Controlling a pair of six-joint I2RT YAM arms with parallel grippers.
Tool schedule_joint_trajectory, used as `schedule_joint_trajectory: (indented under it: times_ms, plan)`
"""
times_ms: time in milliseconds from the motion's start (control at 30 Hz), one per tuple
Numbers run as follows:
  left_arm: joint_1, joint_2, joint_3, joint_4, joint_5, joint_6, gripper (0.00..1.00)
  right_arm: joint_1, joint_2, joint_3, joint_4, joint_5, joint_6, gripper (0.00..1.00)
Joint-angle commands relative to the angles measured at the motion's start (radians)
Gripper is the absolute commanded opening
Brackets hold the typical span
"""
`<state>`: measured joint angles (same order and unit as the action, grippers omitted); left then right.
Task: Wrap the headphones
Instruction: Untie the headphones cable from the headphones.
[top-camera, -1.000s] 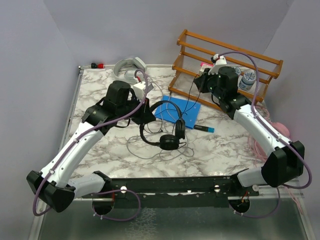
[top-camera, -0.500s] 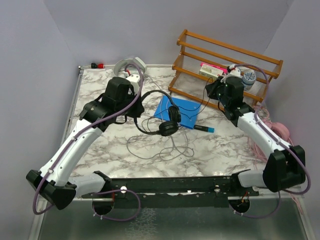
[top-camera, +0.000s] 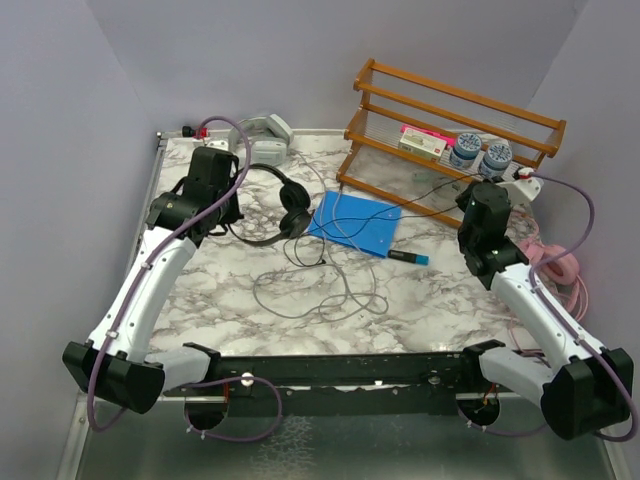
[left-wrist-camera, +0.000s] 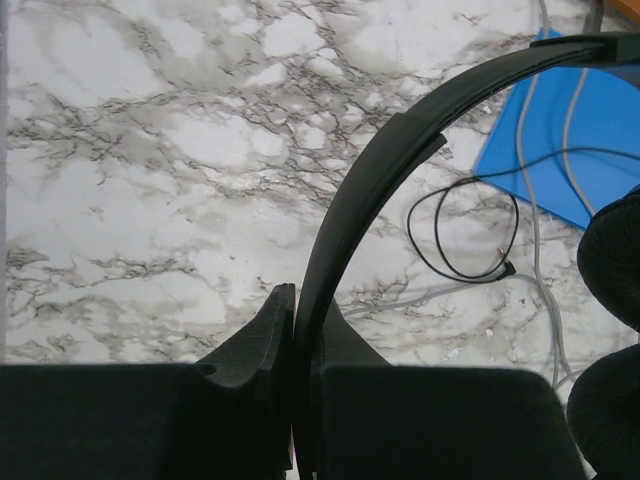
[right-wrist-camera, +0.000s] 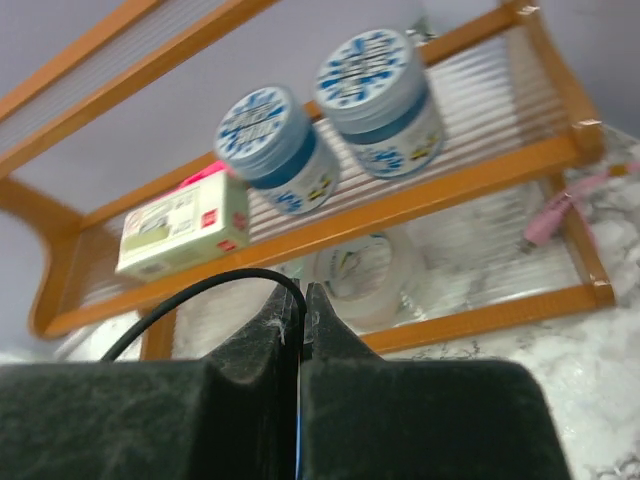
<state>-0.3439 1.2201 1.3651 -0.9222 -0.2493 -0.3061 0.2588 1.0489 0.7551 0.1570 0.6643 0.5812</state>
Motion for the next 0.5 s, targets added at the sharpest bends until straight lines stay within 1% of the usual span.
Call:
schedule_joint_trajectory:
  times_ms: [0, 33, 67, 100, 133, 167, 200, 267, 333, 367, 400, 467]
  plan:
    - [0.083, -0.054, 0.010, 0.008, -0.021, -0.066, 0.00, -0.033, 0.026, 0.058, -0.192, 0.223, 0.192, 0.17]
    - [0.098, -0.057, 0.006, 0.010, -0.018, -0.072, 0.00, -0.036, 0.035, 0.066, -0.189, 0.203, 0.177, 0.47]
    - [0.106, -0.063, 0.003, 0.012, -0.018, -0.077, 0.00, -0.037, 0.048, 0.074, -0.180, 0.173, 0.141, 0.72]
    - [0.113, -0.067, -0.001, 0.013, -0.020, -0.082, 0.00, -0.037, 0.062, 0.100, -0.181, 0.131, 0.104, 0.87]
    - [0.117, -0.071, -0.002, 0.016, -0.022, -0.087, 0.00, -0.037, 0.075, 0.124, -0.192, 0.074, 0.064, 0.95]
    - [0.118, -0.076, -0.005, 0.022, -0.018, -0.089, 0.00, -0.036, 0.083, 0.147, -0.195, 0.002, 0.020, 0.98]
    - [0.118, -0.084, -0.010, 0.034, -0.010, -0.090, 0.00, -0.037, 0.084, 0.160, -0.183, -0.105, -0.052, 1.00]
    - [0.118, -0.101, -0.018, 0.064, 0.009, -0.097, 0.00, -0.037, 0.076, 0.169, -0.131, -0.337, -0.196, 1.00]
    - [0.118, -0.112, -0.014, 0.085, 0.033, -0.103, 0.00, -0.037, 0.045, 0.162, -0.106, -0.579, -0.291, 1.00]
    - [0.118, -0.112, -0.006, 0.088, 0.050, -0.101, 0.00, -0.037, 0.029, 0.155, -0.099, -0.666, -0.319, 1.00]
    - [0.118, -0.110, 0.005, 0.087, 0.051, -0.104, 0.00, -0.036, 0.011, 0.145, -0.099, -0.722, -0.319, 1.00]
    - [0.118, -0.108, 0.026, 0.086, 0.043, -0.111, 0.00, -0.037, -0.016, 0.123, -0.095, -0.769, -0.315, 1.00]
